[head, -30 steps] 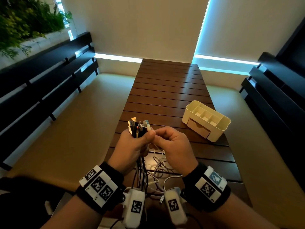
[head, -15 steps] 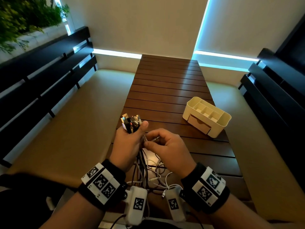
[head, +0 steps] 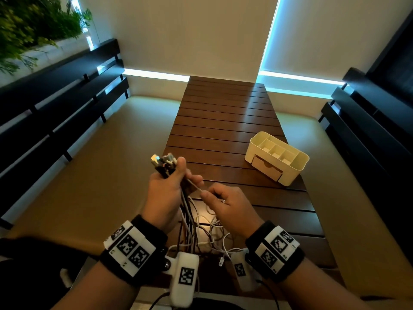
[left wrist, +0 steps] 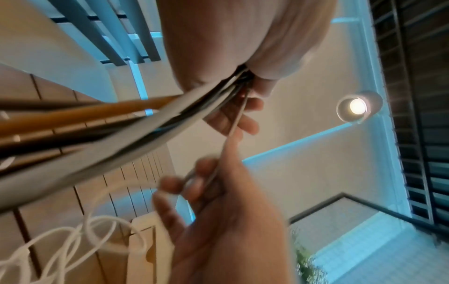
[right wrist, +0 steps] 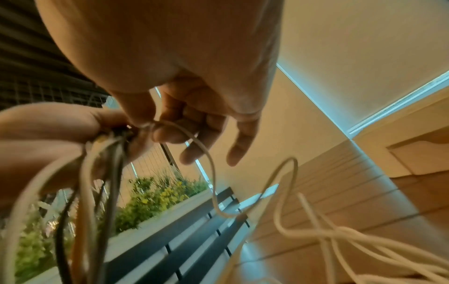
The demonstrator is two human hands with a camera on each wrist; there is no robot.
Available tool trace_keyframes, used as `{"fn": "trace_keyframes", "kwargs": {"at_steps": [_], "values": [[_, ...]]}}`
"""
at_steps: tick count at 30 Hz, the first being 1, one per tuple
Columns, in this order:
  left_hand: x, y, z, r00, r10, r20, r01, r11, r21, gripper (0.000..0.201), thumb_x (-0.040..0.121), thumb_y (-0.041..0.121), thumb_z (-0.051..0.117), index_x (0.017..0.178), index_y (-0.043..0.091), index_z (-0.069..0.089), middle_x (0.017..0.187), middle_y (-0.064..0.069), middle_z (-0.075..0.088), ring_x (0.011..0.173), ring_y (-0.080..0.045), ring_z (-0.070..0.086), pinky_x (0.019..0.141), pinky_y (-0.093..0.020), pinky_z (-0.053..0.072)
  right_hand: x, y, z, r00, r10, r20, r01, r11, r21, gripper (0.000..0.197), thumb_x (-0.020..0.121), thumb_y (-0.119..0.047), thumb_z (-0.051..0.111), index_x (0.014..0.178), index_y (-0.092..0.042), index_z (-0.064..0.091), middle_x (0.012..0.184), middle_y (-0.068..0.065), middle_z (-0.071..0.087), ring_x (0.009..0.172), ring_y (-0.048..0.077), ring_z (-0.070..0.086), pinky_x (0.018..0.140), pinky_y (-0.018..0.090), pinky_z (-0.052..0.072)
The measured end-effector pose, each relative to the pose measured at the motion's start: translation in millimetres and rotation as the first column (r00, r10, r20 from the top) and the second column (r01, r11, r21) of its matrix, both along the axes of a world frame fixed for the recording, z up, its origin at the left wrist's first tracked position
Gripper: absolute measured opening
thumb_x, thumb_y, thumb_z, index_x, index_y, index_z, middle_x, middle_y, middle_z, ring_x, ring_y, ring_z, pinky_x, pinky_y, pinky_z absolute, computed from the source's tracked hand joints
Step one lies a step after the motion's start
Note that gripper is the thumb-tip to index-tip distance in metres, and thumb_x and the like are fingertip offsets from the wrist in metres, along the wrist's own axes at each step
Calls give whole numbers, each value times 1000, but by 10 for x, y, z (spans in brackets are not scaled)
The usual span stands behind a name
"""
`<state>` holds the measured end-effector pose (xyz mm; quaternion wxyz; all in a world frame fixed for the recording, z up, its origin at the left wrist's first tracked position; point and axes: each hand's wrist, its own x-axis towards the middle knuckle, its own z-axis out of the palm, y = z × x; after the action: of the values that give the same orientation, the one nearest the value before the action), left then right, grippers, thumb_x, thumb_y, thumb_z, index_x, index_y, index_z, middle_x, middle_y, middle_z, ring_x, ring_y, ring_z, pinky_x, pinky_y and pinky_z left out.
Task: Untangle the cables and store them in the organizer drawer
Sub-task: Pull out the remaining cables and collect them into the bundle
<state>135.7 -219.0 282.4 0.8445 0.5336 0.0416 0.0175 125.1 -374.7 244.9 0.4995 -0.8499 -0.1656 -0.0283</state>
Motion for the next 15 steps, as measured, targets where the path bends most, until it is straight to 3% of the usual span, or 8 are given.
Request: {"fn": "trace_keyframes", "kwargs": {"at_steps": [3,6,8,11,15], "values": [[22,106,69,999,48,10,-48,997,-58,22,93,33,58,79,17,50,59,4,46,53,-13,52,58,-31,53,-7,-69,-130,997,-7,-74,6,1000,-9,27,90,-55,51,76,-33,60,72,7,63,63,23,57,58,38,49],[29,192,102,1000,16,16,-14,996,-83,29,90,37,59,72,20,45,57,5,35,48,-10,35,50,-25,39,20,-138,-183,993,-1,-122,0,1000,-7,16,97,-34,59,82,-30,62,78,4,65,67,14,57,61,23,47],[31,230,92,999,-12,36,14,998,-60,31,92,36,58,70,20,43,57,5,33,48,-11,30,48,-23,35,59,-168,-172,990,9,-138,-11,1000,-12,11,98,-28,58,87,-27,62,80,2,63,69,12,56,63,21,46],[33,277,84,997,-38,66,41,998,-47,32,96,32,57,70,21,41,56,5,29,46,-11,25,45,-23,29,115,-201,-141,985,15,-170,-25,998,-60,9,98,-31,57,91,-33,61,82,-5,61,71,8,55,66,20,47],[36,324,81,996,-59,72,59,998,3,28,89,27,63,69,21,44,55,4,27,45,-11,22,43,-23,26,129,-213,-72,979,-41,-200,13,990,-140,14,97,-42,55,92,-32,63,81,-2,62,65,5,52,62,23,47]]}}
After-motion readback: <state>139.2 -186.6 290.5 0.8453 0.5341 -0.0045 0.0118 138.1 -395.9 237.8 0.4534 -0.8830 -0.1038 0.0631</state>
